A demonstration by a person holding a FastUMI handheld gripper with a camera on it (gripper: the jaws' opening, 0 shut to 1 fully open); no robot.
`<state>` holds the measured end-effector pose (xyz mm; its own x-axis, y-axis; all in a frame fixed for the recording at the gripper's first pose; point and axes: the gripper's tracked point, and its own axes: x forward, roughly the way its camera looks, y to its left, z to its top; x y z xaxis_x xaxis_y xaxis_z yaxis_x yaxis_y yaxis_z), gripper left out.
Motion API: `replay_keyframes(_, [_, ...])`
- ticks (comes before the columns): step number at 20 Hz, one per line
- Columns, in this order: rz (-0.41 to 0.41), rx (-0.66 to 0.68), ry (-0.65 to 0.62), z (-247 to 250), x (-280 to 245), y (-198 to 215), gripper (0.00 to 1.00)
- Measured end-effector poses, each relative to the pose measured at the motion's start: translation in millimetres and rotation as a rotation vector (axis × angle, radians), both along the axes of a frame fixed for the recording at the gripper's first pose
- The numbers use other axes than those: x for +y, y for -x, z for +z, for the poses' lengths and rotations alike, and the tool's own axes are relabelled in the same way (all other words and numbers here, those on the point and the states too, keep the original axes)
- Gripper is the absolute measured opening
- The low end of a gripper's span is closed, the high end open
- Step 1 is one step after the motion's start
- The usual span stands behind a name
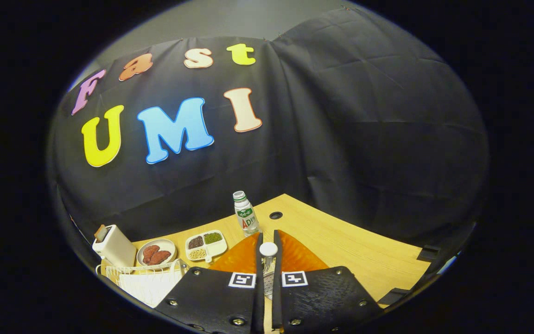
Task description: Take the plate from the dish rack, then take the spoon from the basket and place it into the plate.
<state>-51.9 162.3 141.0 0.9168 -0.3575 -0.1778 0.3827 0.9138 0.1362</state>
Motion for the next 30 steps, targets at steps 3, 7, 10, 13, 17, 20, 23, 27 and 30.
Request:
replay_keyframes(3, [0.054, -0.002, 0.039, 15.5, 31.1, 24.7, 0.06])
replay_keyframes(7, [0.171, 0.016, 0.092, 21.1, 89.1, 55.5, 0.06])
replay_keyframes(10, [0.275, 0.039, 0.104, 13.4, 139.4, 76.5, 0.06])
replay_keyframes(13, [0.373, 0.074, 0.108, -1.2, 186.8, 95.6, 0.06])
replay_keyframes(17, [0.467, 0.132, 0.112, -29.8, 233.4, 115.2, 0.06])
replay_keyframes(20, [0.517, 0.179, 0.135, -58.4, 257.9, 123.0, 0.06])
replay_keyframes(23, [0.550, 0.222, 0.134, -86.7, 277.0, 125.4, 0.06])
replay_keyframes(27, [0.563, 0.277, 0.150, -115.7, 287.3, 127.4, 0.06])
replay_keyframes(30, [0.576, 0.313, 0.154, -134.9, 294.2, 126.0, 0.06])
